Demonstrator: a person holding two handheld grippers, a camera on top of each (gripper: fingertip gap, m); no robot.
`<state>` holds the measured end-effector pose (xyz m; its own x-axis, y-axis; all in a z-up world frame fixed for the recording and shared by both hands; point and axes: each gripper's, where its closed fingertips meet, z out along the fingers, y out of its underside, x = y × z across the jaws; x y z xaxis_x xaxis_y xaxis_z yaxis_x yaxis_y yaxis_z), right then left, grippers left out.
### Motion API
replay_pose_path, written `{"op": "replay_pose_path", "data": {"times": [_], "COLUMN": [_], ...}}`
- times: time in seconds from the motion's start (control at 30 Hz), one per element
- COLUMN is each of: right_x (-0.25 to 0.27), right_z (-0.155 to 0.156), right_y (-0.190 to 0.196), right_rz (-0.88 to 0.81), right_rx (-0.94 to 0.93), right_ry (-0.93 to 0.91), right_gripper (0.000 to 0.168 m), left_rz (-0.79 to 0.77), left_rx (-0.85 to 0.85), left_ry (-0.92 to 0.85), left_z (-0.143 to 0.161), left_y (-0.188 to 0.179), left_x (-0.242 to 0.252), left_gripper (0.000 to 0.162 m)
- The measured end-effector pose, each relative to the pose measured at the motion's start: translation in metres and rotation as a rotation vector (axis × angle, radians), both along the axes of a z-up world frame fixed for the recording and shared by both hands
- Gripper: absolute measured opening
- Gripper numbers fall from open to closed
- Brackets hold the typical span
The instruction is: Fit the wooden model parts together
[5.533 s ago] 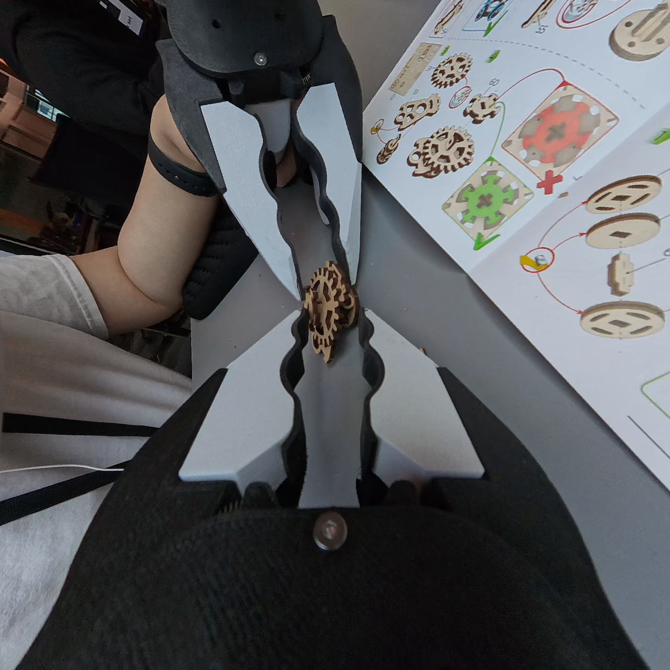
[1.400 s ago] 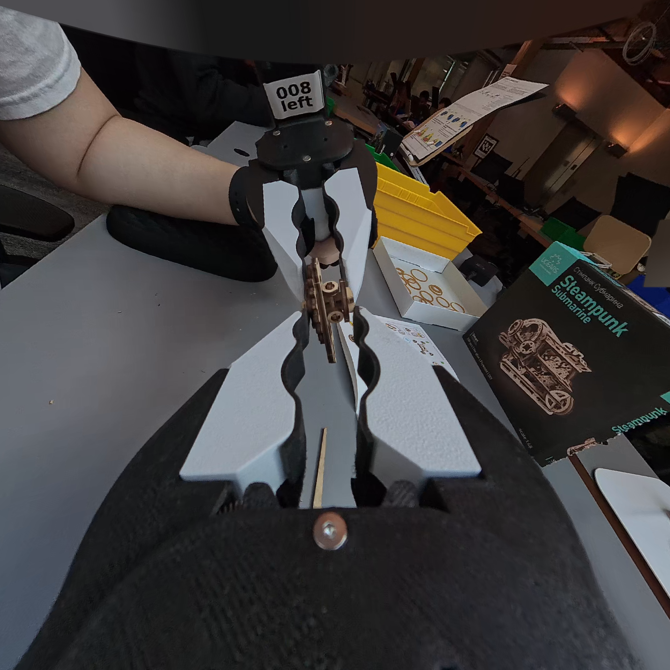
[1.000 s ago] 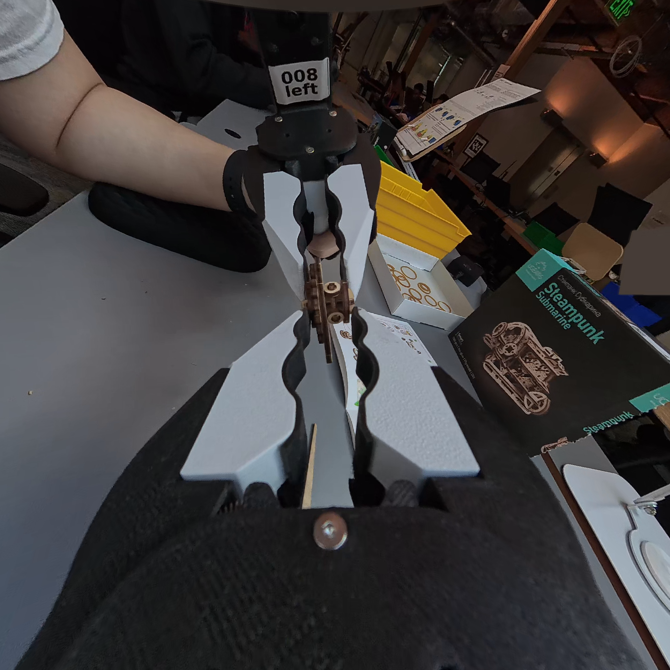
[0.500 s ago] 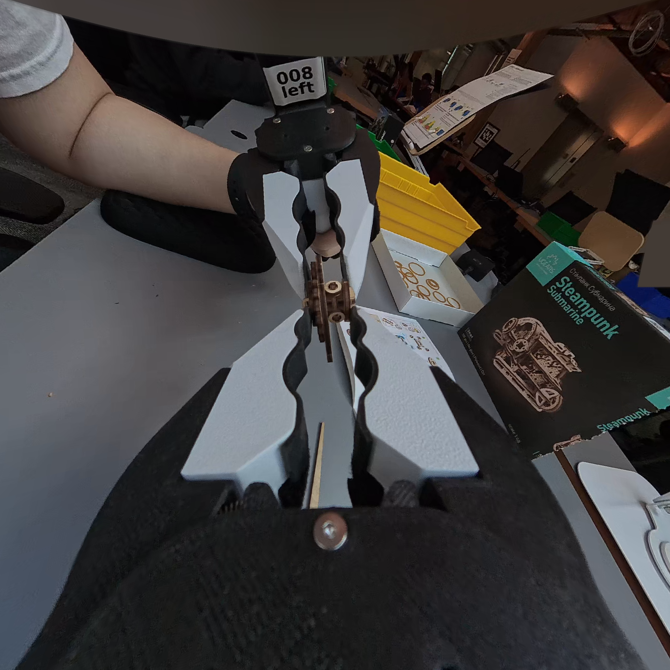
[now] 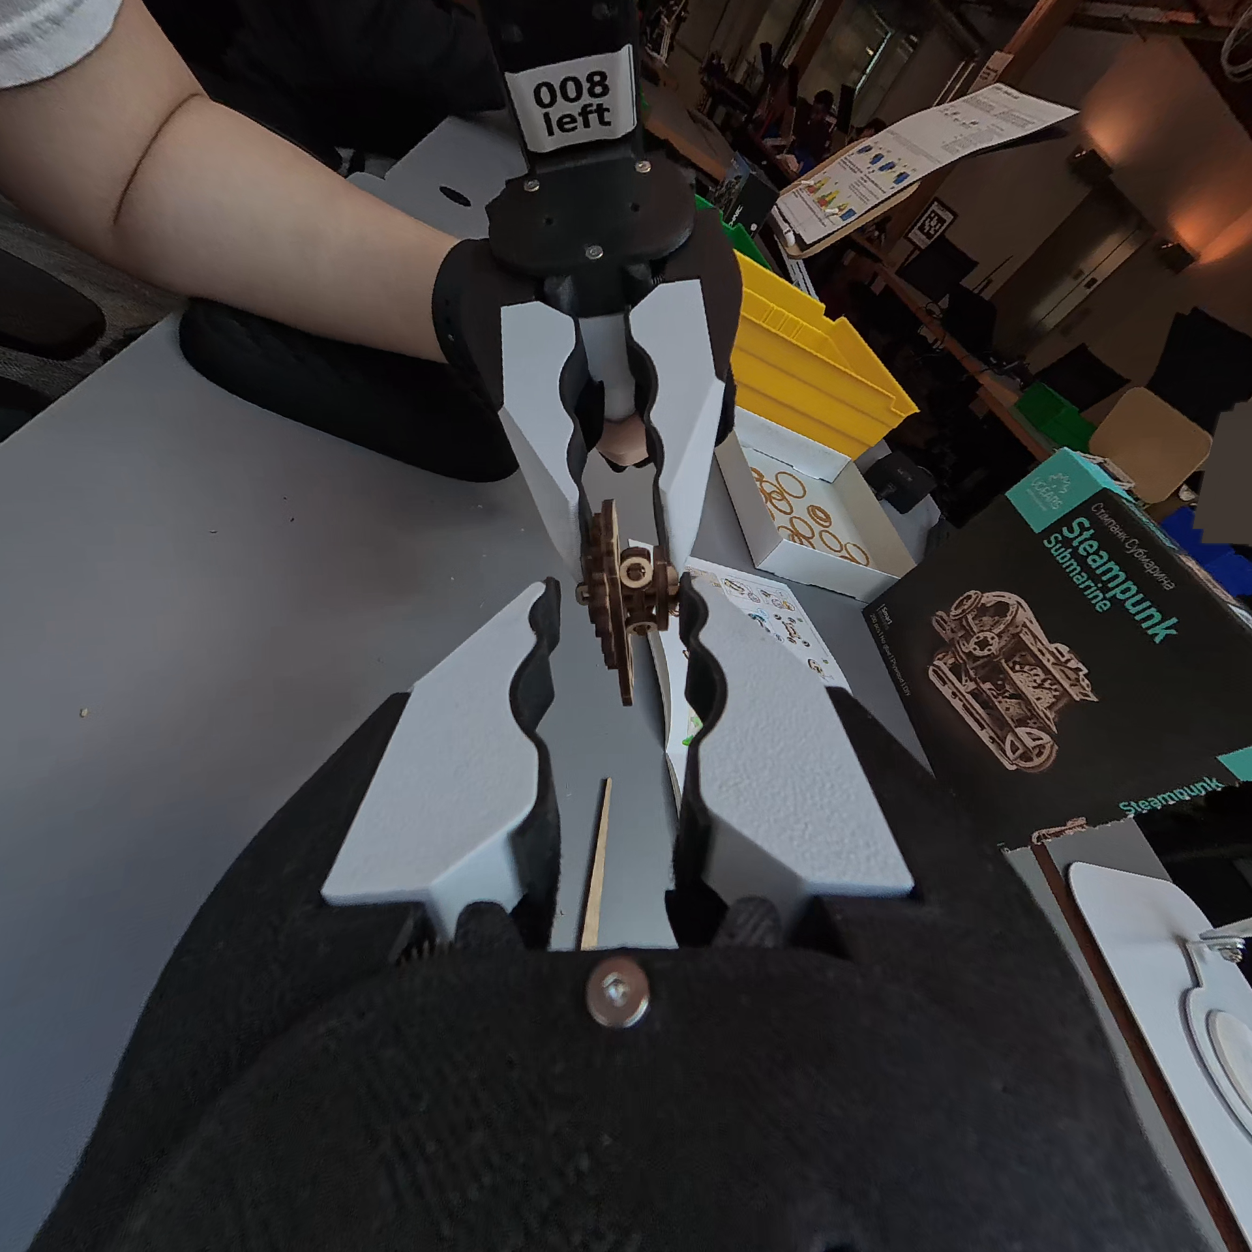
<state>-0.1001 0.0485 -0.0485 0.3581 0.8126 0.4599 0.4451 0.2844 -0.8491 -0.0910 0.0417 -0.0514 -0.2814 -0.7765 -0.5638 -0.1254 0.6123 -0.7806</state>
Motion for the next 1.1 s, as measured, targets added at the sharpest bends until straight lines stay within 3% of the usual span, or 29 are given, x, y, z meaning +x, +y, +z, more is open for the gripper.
{"op": "replay_pose_path", "data": {"times": [0.8, 1.1], "right_x": [-0.0009, -0.0008], "right_z": [-0.0001, 0.0004], "right_y": [0.0036, 0.0005], "right_rz": [0.015, 0.032], "right_rx": [-0.186, -0.105], "right_ry": [0.129, 0.091], "right_gripper": [0.029, 0.029], "left_rz": [-0.001, -0.007], "left_rx": [-0.026, 0.033], "left_ry": [0.019, 0.001], "left_z": [-0.0034, -0.0036], "left_y": [-0.0005, -0.0029], "left_x": [0.0001, 0.0005], "left_gripper": [0.019, 0.019]}}
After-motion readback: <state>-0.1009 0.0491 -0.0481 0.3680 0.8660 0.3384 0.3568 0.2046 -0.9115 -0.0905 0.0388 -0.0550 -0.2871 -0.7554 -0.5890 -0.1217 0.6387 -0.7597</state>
